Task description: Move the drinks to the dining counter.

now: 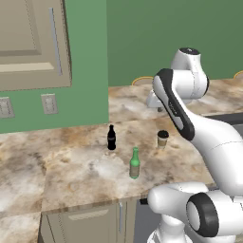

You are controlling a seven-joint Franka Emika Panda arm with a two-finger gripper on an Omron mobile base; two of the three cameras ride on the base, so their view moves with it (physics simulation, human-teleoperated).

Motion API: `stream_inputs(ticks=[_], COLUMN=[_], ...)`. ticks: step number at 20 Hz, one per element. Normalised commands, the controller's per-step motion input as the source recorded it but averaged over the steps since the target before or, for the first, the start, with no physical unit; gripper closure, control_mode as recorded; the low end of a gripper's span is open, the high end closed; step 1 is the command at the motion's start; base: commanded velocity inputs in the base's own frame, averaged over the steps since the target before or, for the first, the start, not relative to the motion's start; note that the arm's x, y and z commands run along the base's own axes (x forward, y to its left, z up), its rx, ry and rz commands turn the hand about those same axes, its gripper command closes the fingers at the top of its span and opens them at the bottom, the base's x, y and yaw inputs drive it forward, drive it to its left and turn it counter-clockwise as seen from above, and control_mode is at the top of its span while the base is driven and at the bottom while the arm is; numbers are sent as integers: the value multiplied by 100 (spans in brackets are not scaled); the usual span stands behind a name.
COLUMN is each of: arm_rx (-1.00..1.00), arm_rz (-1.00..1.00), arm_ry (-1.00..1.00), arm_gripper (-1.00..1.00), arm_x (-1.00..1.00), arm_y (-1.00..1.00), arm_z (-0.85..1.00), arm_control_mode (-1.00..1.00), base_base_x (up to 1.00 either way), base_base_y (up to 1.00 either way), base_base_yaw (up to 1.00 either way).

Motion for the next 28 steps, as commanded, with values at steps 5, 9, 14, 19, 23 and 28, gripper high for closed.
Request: stream_inputs(ticks=[5, 9, 14, 19, 23, 28], arm_rx=[0, -1, -2, 0, 0, 0], arm_rz=[0, -3, -5, -4, -2, 0], arm_ry=[3, 6, 10, 13, 4, 0], arm_gripper=[-100, -100, -100, -100, -100, -100], arm_x=[-4, -8, -5, -1, 0, 3], arm_y=[0, 35, 58, 50, 27, 5], arm_z=[0, -26, -47, -58, -72, -57], arm_control_mode=[-100, -100, -100, -100, -100, -100], base_base_x=[0, 0, 0, 0, 0, 0], base_base_y=[0, 0, 0, 0, 0, 0], base_base_yaw=[0, 0, 0, 0, 0, 0])
